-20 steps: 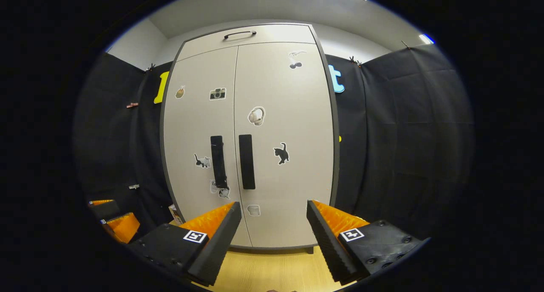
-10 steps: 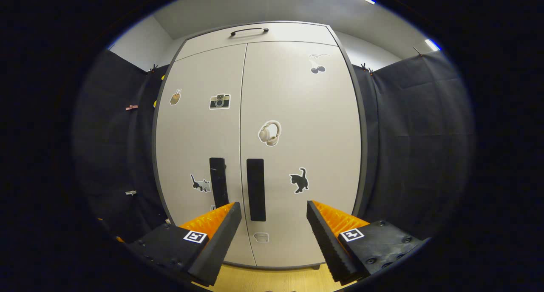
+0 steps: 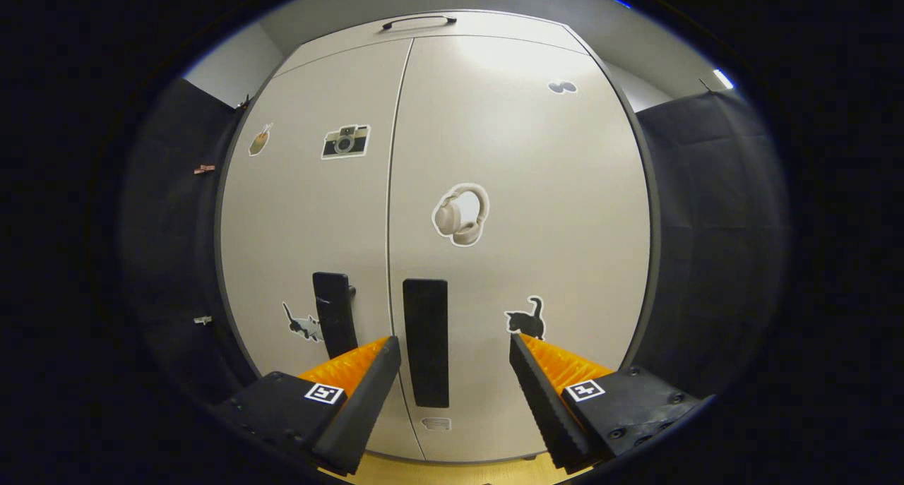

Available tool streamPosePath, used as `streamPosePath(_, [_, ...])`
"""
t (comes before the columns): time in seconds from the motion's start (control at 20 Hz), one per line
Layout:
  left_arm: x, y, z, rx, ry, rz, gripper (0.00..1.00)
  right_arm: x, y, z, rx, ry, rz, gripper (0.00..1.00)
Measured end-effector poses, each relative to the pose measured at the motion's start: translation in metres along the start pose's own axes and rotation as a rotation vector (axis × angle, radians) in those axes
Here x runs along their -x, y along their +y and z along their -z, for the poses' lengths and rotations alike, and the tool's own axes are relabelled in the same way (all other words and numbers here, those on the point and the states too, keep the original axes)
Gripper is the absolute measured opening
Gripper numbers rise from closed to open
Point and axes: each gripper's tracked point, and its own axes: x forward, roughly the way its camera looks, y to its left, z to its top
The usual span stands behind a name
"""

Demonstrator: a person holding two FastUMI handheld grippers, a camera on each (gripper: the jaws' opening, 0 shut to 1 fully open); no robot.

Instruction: Open the right door of the double-door shoe cabinet with the right hand, and open the left door with the left hand.

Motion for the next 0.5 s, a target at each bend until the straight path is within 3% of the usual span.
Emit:
streamPosePath(0.2, [0.003, 0.013, 0.003, -0.001, 0.011, -0.032, 0.95, -0.019, 0.009, 0.015, 0.011, 0.041, -0.011, 0.98])
streamPosePath(0.45, [0.004, 0.015, 0.006, -0.013, 0.019, -0.034, 0.95, -0.025, 0.01, 0.017, -0.008, 0.037, 0.007, 0.8])
streamPosePath(0.5, [0.005, 0.014, 0.006, -0.018, 0.022, -0.028, 0.95, -0.024, 0.015, 0.018, -0.027, 0.049, -0.006, 0.65])
